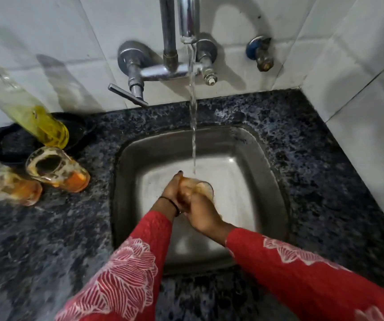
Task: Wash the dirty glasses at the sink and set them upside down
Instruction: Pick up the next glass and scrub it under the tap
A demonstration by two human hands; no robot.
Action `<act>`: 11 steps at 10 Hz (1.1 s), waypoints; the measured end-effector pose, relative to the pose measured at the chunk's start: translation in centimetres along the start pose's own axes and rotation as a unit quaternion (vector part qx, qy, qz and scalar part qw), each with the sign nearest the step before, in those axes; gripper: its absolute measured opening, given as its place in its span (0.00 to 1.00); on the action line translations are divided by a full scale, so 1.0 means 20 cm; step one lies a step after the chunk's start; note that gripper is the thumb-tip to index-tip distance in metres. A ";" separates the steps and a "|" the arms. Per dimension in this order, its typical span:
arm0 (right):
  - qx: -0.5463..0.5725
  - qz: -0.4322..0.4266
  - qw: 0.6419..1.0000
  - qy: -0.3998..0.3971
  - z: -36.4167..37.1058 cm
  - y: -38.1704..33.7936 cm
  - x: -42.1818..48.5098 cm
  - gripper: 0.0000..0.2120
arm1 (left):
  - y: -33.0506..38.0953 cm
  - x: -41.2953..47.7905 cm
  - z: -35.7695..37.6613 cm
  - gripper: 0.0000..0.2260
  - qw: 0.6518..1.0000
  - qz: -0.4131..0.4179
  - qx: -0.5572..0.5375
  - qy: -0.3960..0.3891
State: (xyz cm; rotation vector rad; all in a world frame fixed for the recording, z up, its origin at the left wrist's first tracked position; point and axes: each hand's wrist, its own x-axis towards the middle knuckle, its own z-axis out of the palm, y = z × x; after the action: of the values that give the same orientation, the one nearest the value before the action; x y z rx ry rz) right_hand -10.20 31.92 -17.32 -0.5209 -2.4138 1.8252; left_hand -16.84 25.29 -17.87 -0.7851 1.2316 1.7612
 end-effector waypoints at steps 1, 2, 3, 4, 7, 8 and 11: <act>-0.375 -0.164 0.864 -0.293 -0.21 0.11 0.06 0.11 | 0.03 0.02 -0.02 0.30 0.999 -0.041 0.034 -0.008; -0.378 -0.124 0.887 -0.236 -0.21 -0.03 0.05 0.10 | 0.02 0.01 -0.01 0.29 0.999 -0.029 0.004 -0.030; -0.094 0.092 0.989 -0.068 -0.08 -0.19 0.04 0.10 | -0.02 0.04 0.00 0.29 0.997 0.019 -0.058 -0.046; 0.148 0.267 0.952 0.012 0.01 -0.24 0.07 0.08 | -0.02 0.05 0.01 0.26 0.994 0.046 -0.094 -0.035; -0.375 -0.137 0.870 -0.289 -0.24 -0.22 0.23 0.08 | 0.08 0.11 0.00 0.33 0.991 0.004 -0.136 0.005; -0.406 -0.088 0.878 -0.239 -0.11 -0.25 0.31 0.10 | 0.04 0.13 0.04 0.25 0.977 0.070 -0.201 -0.017; -0.187 -0.058 0.969 -0.150 -0.02 -0.19 0.25 0.10 | 0.18 0.18 -0.01 0.20 0.985 0.080 -0.139 0.054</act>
State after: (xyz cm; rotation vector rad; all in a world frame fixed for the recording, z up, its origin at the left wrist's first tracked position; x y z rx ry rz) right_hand -15.63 33.00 -14.42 -0.1202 -2.9399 1.4990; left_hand -21.65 25.44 -19.49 -0.9748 1.1588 2.0771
